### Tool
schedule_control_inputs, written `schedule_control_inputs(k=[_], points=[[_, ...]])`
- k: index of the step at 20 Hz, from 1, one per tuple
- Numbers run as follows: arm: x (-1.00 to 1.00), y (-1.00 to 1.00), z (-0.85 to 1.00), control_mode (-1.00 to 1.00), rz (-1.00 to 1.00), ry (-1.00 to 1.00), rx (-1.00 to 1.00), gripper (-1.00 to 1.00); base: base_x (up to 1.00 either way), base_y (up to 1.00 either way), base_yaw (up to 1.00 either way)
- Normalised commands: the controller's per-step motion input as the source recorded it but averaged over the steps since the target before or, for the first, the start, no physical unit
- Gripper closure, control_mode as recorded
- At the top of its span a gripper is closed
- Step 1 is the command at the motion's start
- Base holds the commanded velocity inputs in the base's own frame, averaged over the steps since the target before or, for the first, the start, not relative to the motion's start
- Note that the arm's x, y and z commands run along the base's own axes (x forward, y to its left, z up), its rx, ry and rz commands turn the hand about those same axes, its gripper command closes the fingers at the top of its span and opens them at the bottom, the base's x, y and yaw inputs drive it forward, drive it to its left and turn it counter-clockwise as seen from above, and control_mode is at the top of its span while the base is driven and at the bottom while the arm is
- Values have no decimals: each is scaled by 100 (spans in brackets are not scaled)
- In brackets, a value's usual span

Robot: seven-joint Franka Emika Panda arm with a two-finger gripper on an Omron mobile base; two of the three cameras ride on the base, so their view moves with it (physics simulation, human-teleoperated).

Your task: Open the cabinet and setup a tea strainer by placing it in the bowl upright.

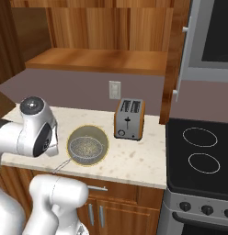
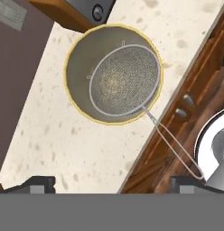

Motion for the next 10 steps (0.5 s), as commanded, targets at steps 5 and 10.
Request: schedule_control_inputs(k=[5,10], points=[[45,-5,20,-100,5,-3,1,-100,0,0,0],[44,-20,4,-100,3,0,0,-100,0,0,0]])
